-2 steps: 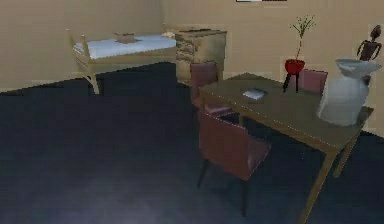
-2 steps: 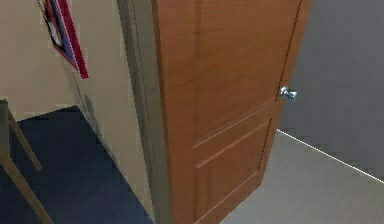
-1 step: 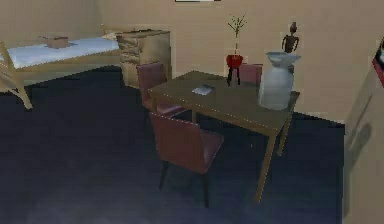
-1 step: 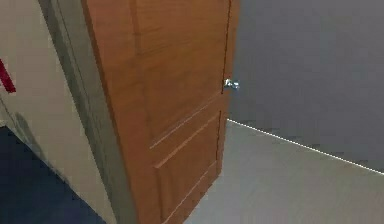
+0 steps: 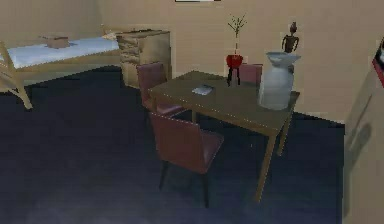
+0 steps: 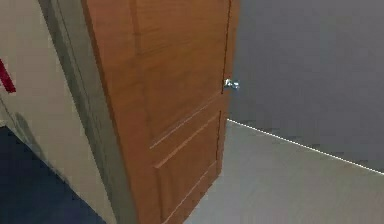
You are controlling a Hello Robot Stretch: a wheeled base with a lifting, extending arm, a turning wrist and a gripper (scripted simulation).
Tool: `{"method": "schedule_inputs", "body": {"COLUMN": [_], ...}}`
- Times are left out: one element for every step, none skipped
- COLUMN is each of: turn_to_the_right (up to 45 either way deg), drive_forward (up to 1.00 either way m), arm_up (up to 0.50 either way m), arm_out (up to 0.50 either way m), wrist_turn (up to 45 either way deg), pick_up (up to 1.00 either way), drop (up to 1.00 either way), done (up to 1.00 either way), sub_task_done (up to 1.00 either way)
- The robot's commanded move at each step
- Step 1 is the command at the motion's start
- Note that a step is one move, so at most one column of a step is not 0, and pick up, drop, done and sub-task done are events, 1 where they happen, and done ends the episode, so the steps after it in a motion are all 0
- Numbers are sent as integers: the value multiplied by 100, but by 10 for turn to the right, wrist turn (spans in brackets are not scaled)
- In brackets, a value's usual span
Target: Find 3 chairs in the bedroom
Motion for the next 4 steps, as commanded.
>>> {"method": "schedule_inputs", "body": {"turn_to_the_right": [-450,-90,0,-450], "drive_forward": [0,0,45,0], "arm_up": [0,0,0,0], "arm_out": [0,0,0,0], "wrist_turn": [0,0,0,0], "pick_up": [0,0,0,0], "drop": [0,0,0,0], "done": [0,0,0,0], "sub_task_done": [0,0,0,0]}}
